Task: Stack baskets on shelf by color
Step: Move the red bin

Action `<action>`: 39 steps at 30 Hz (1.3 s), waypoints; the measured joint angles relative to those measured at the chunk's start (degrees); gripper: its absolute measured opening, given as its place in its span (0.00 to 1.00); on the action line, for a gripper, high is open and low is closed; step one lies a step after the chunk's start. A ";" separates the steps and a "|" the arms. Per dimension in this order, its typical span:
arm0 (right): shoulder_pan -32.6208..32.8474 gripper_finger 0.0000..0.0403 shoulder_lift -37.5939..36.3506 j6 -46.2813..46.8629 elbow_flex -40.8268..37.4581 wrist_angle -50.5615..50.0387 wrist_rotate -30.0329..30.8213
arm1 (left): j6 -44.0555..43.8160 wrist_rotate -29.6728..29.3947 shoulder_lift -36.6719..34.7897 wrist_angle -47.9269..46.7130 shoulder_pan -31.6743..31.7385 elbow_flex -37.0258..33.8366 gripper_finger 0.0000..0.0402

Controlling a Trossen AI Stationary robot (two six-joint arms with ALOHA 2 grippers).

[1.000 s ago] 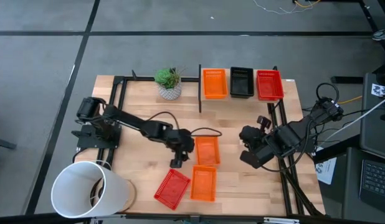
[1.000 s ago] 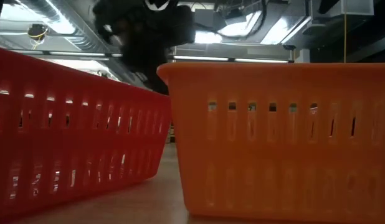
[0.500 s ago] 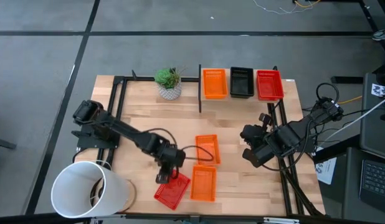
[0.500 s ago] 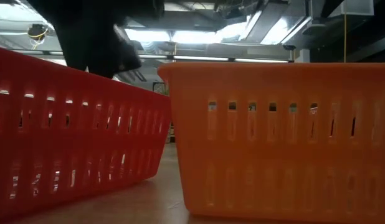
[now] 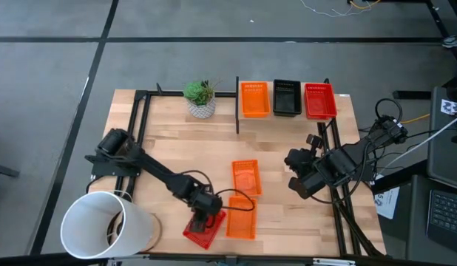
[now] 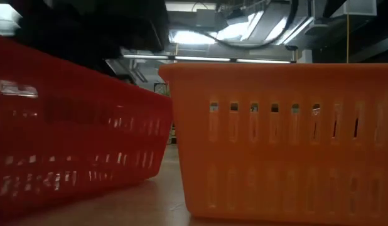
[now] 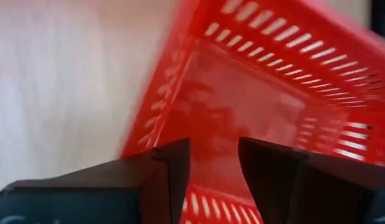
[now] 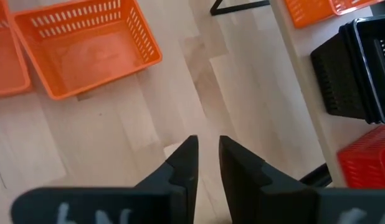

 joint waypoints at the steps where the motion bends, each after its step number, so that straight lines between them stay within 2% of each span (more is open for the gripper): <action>1: 0.00 0.16 0.00 -0.24 0.00 0.00 0.00 | 0.79 0.03 0.43 0.40 0.68 -0.06 0.32; 6: 0.00 0.16 0.00 -0.33 0.00 0.00 0.00 | 5.90 -0.57 1.26 6.16 4.88 -0.06 0.31; 10: 0.00 0.16 0.00 -0.37 0.00 0.00 0.00 | 11.52 -4.76 1.25 7.77 8.86 0.54 0.31; 17: 0.00 0.16 0.00 -0.17 0.00 -0.04 0.00 | 20.74 -7.17 2.48 7.81 16.73 5.26 0.31; 20: 0.00 0.16 0.00 0.37 0.00 0.00 0.00 | 23.48 -7.37 3.88 12.48 19.69 8.04 0.31; 24: 0.00 0.16 -0.02 1.08 0.00 0.00 -0.02 | 24.55 -9.64 5.11 14.28 22.44 11.51 0.31; 29: -0.01 0.16 -0.04 1.47 0.00 -0.03 -0.69 | 27.10 -10.68 5.32 7.52 24.22 14.94 0.31; 32: -0.02 0.16 -0.07 1.42 -1.05 0.03 -3.23 | 27.69 -9.69 5.19 -1.25 23.71 17.72 0.31; 34: -0.02 0.16 -0.07 1.55 -2.96 0.05 -4.68 | 27.68 -6.33 5.19 -6.72 22.87 18.99 0.31; 37: -0.02 0.16 -0.07 1.67 -6.60 0.18 -6.76 | 27.73 1.82 5.19 -7.02 20.66 19.08 0.31; 39: -0.02 0.16 -0.04 3.36 -8.95 0.22 -7.13 | 28.42 2.43 5.17 -6.21 18.87 18.24 0.31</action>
